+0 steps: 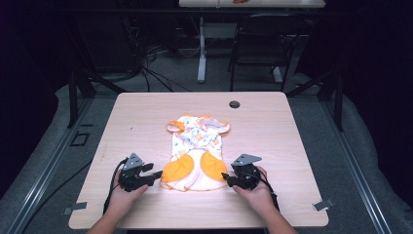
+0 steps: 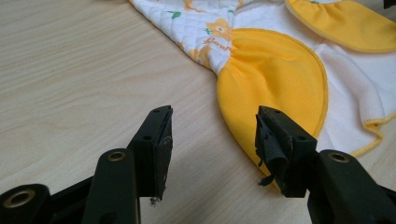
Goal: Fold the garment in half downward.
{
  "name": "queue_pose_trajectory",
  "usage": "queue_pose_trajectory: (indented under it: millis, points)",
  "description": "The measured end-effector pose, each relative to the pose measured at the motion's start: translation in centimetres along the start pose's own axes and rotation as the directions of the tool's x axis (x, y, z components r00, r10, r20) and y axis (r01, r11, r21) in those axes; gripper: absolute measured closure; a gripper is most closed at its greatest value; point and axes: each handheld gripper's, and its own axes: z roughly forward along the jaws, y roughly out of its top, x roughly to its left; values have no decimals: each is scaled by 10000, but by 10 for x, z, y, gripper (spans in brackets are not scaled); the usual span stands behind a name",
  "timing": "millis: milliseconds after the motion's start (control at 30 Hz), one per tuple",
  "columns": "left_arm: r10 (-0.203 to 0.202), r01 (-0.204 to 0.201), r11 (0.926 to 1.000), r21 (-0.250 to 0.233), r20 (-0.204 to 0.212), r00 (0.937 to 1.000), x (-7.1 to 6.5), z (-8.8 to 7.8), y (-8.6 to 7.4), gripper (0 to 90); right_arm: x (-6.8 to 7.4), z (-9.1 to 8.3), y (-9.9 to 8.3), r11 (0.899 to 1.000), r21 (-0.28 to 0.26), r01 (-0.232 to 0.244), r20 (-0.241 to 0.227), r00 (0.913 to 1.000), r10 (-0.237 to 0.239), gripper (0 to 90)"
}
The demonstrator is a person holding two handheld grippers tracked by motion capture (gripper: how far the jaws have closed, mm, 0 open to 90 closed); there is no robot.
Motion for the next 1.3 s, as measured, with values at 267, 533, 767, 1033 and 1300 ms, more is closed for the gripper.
queue_pose_trajectory:
  millis: [267,533,767,1033,1300]
  points:
    - [94,-93,9999,73,-54,9999,0,0,0,467,-1,2,0,10000,11,-92,-117,9999,93,458]
    - [61,-60,10000,56,-108,9999,-3,-1,1,481,3,1,1,9999,87,52,-54,10000,-51,459]
    - [-3,4,10000,78,-62,10000,-3,4,8,459,3,7,7,9999,133,108,-313,9995,-104,468]
    - [-271,264,9990,361,196,9994,0,23,31,584,-4,15,30,9998,22,-208,-607,9979,209,490]
    - [-162,149,9992,384,336,9993,-6,51,47,876,-4,36,54,9989,286,381,-345,9987,-371,823]
